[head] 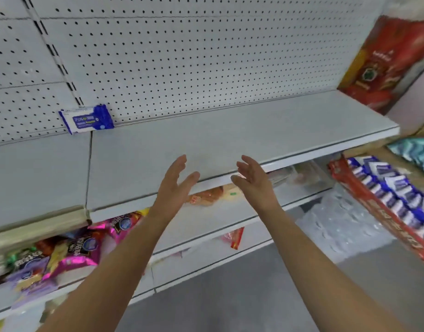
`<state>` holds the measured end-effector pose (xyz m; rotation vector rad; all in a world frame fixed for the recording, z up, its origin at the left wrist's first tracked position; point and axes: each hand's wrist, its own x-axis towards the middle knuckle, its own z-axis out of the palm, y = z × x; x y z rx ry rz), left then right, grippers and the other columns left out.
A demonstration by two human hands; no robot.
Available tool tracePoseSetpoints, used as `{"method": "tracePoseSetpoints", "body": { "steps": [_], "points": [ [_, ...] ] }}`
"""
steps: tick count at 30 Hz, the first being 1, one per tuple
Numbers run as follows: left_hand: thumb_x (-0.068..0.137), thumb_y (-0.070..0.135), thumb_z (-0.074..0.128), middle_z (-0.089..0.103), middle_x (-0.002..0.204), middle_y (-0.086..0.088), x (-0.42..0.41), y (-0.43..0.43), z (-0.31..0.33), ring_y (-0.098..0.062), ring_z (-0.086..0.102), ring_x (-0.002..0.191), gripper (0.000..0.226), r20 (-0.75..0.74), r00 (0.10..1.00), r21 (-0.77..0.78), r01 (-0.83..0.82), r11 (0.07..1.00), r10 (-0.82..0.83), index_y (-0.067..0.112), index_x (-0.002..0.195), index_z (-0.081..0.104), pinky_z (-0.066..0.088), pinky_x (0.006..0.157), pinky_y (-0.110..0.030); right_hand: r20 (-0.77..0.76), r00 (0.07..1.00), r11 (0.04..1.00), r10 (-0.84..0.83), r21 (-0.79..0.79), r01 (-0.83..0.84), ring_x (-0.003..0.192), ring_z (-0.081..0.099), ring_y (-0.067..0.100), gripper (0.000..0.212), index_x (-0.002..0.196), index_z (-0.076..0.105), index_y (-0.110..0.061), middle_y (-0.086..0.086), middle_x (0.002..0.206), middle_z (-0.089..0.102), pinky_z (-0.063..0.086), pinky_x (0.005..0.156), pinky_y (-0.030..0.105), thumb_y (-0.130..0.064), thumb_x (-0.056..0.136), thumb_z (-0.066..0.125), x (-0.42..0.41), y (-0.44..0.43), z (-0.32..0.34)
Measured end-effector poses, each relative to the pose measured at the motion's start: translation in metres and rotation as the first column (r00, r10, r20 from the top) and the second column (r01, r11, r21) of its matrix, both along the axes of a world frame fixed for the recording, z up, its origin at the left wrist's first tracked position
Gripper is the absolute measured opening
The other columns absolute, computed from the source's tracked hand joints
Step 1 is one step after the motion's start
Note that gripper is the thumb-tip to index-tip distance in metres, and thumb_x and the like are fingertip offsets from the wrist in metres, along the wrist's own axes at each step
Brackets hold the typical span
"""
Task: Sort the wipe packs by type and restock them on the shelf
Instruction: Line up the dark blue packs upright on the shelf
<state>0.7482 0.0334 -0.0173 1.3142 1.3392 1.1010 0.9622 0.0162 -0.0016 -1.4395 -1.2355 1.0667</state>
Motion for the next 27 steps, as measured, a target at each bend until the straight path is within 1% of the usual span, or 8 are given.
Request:
{"method": "tracePoseSetpoints", "body": {
  "steps": [3, 7, 13, 15, 18, 20, 23, 27],
  "points": [
    [0.092, 0.038, 0.068, 0.048, 0.146, 0.014, 0.073, -0.013, 0.001, -0.005, 0.043, 0.135, 0.058, -0.023, 0.998, 0.004, 0.058, 0.998, -0.058, 0.037, 0.145, 0.045, 0.039, 0.106, -0.027, 0.029, 0.997, 0.998, -0.065, 0.009, 0.065, 0.128, 0.053, 0.013, 0.066, 0.146, 0.043, -0.024, 0.002, 0.140, 0.057, 0.045, 0.108, 0.037, -0.023, 0.087, 0.070, 0.071, -0.028, 0.004],
    [0.083, 0.047, 0.067, 0.051, 0.143, 0.017, 0.191, -0.035, 0.005, 0.002, 0.047, 0.131, 0.060, -0.012, 0.985, 0.016, 0.171, 0.985, -0.171, 0.043, 0.140, 0.049, 0.041, 0.106, -0.029, 0.093, 0.982, 0.984, -0.167, 0.072, 0.160, 0.127, 0.054, 0.010, 0.063, 0.149, 0.041, -0.019, 0.000, 0.140, 0.057, 0.045, 0.105, 0.031, -0.018, 0.092, 0.068, 0.185, -0.066, 0.010],
    [0.093, 0.035, 0.066, 0.049, 0.145, 0.016, 0.392, -0.083, 0.001, -0.004, 0.046, 0.132, 0.052, -0.039, 0.946, 0.013, 0.322, 0.947, -0.321, 0.037, 0.142, 0.048, 0.037, 0.106, -0.026, 0.076, 0.962, 0.964, -0.263, 0.057, 0.259, 0.118, 0.059, 0.008, 0.047, 0.133, 0.050, -0.030, -0.012, 0.124, 0.062, 0.049, 0.105, 0.041, -0.021, 0.092, 0.069, 0.368, -0.127, 0.003],
    [0.095, 0.027, 0.066, 0.051, 0.142, 0.015, 0.446, -0.095, 0.001, 0.000, 0.048, 0.128, 0.050, -0.034, 0.935, 0.000, 0.354, 0.935, -0.353, 0.033, 0.142, 0.049, 0.036, 0.102, -0.020, 0.072, 0.949, 0.952, -0.306, 0.000, 0.307, 0.120, 0.058, 0.008, 0.057, 0.141, 0.049, -0.027, -0.009, 0.127, 0.062, 0.050, 0.103, 0.038, -0.026, 0.089, 0.073, 0.420, -0.144, -0.003],
    [0.094, 0.017, 0.067, 0.056, 0.126, 0.026, 0.510, -0.103, -0.002, 0.019, 0.050, 0.114, 0.044, -0.050, 0.916, 0.028, 0.399, 0.917, -0.397, 0.047, 0.123, 0.053, 0.036, 0.093, -0.004, 0.060, 0.940, 0.939, -0.336, -0.051, 0.339, 0.121, 0.058, 0.008, 0.060, 0.140, 0.051, -0.027, -0.004, 0.131, 0.062, 0.048, 0.105, 0.039, -0.024, 0.085, 0.074, 0.487, -0.155, -0.016],
    [0.089, 0.028, 0.070, 0.058, 0.127, 0.026, 0.544, -0.103, -0.011, 0.017, 0.051, 0.116, 0.043, -0.050, 0.905, -0.007, 0.422, 0.907, -0.422, 0.047, 0.126, 0.055, 0.040, 0.100, -0.011, 0.064, 0.937, 0.934, -0.343, -0.082, 0.348, 0.122, 0.057, 0.012, 0.058, 0.140, 0.050, -0.026, -0.002, 0.130, 0.061, 0.047, 0.107, 0.041, -0.016, 0.088, 0.073, 0.525, -0.154, -0.025],
    [0.078, 0.051, 0.068, 0.056, 0.139, 0.014, 0.590, -0.092, -0.034, 0.000, 0.050, 0.129, 0.066, -0.033, 0.893, -0.105, 0.443, 0.890, -0.449, 0.036, 0.139, 0.051, 0.042, 0.111, -0.034, 0.095, 0.936, 0.928, -0.338, -0.133, 0.349, 0.122, 0.057, 0.015, 0.057, 0.139, 0.049, -0.028, -0.002, 0.129, 0.059, 0.047, 0.106, 0.041, -0.017, 0.089, 0.074, 0.569, -0.147, -0.040],
    [0.085, 0.044, 0.069, 0.054, 0.139, 0.015, 0.645, -0.068, -0.066, 0.003, 0.051, 0.125, 0.062, -0.025, 0.876, -0.158, 0.472, 0.868, -0.481, 0.032, 0.142, 0.048, 0.043, 0.107, -0.027, 0.157, 0.936, 0.914, -0.316, -0.214, 0.344, 0.120, 0.059, 0.014, 0.053, 0.134, 0.052, -0.027, -0.006, 0.125, 0.062, 0.049, 0.104, 0.041, -0.024, 0.086, 0.074, 0.623, -0.125, -0.064]
  ]
}}
